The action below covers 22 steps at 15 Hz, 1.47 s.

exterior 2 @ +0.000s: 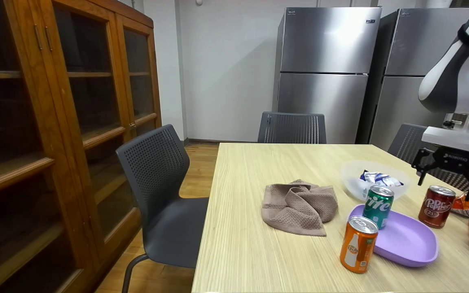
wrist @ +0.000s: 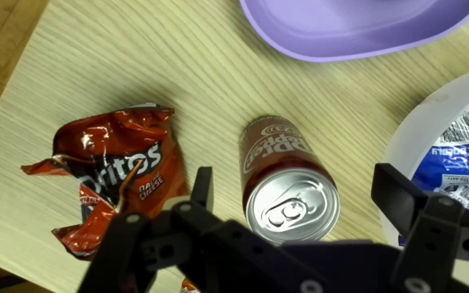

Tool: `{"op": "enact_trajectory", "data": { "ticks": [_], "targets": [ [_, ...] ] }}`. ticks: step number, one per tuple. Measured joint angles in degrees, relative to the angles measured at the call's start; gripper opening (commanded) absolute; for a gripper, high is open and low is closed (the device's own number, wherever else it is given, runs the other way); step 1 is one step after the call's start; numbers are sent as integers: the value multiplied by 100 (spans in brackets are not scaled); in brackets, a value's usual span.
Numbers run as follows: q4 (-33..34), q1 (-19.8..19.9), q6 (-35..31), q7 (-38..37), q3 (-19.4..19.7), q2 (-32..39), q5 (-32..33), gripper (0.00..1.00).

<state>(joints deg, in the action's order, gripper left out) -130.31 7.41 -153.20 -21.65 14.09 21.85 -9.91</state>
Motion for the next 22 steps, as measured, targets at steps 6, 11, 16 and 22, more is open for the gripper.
{"op": "enact_trajectory", "data": {
  "ticks": [6, 11, 16, 22],
  "targets": [
    [284, 57, 0, -91, 23, 333, -215, 100],
    [399, 59, 0, -122, 64, 513, -217, 47],
    [422, 59, -1, -128, 69, 529, -217, 38],
    [286, -16, -79, -128, 77, 349, -204, 38]
  ]
}}
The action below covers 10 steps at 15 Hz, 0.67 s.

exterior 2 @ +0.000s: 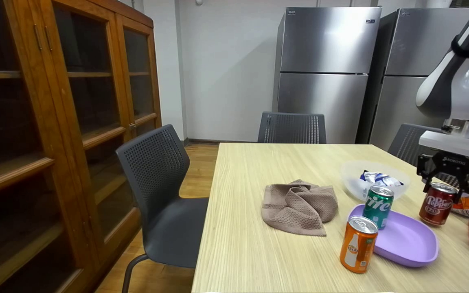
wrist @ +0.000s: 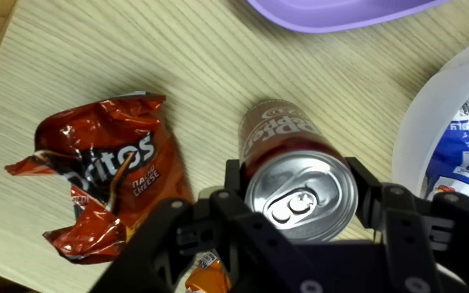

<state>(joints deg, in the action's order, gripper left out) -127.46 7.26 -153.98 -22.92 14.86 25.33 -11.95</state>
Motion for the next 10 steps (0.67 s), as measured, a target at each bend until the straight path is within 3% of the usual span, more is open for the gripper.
{"op": "enact_trajectory", "data": {
  "ticks": [10],
  "targets": [
    [-1252, -459, -558, -393, 96, -1055, 247, 38]
  ]
}}
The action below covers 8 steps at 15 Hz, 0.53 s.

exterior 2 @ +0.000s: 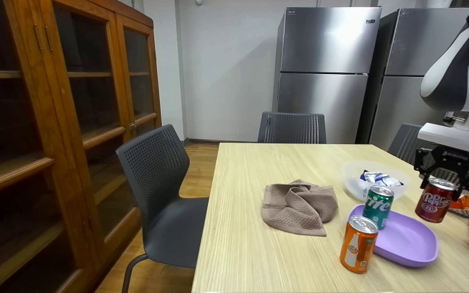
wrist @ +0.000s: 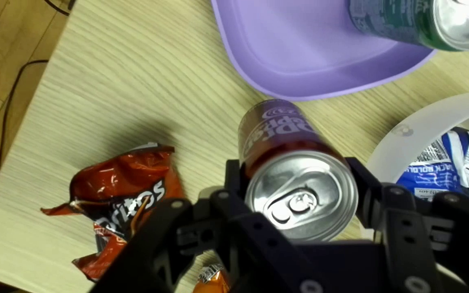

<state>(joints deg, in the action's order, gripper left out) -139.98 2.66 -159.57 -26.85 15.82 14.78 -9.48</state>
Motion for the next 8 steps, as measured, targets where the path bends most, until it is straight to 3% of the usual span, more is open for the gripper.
{"op": "enact_trajectory", "data": {
  "ticks": [8],
  "targets": [
    [-689, -232, -128, -667, -21, -577, 373, 38]
  ]
}}
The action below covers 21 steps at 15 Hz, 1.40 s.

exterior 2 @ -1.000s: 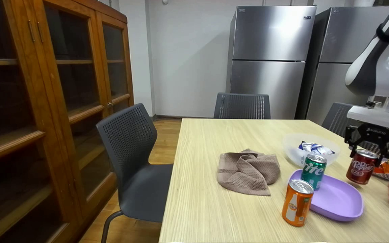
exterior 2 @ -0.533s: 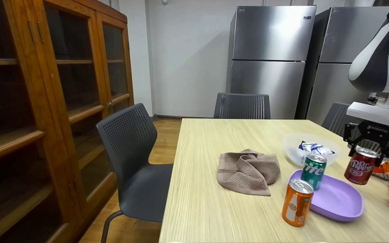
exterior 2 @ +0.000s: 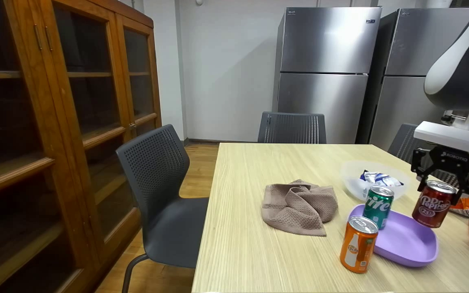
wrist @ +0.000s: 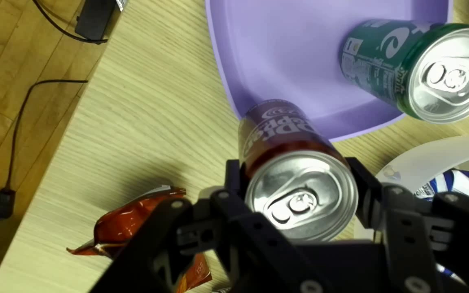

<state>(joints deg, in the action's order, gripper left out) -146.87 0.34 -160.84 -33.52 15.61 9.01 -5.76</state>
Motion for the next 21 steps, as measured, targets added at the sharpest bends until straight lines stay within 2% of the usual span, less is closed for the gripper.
{"op": "enact_trajectory", "data": {
  "ticks": [9, 21],
  "targets": [
    [-80, -37, 0, -413, -298, 36, 1, 38],
    [-16, -49, 0, -585, -319, 376, 1, 38]
  ]
}}
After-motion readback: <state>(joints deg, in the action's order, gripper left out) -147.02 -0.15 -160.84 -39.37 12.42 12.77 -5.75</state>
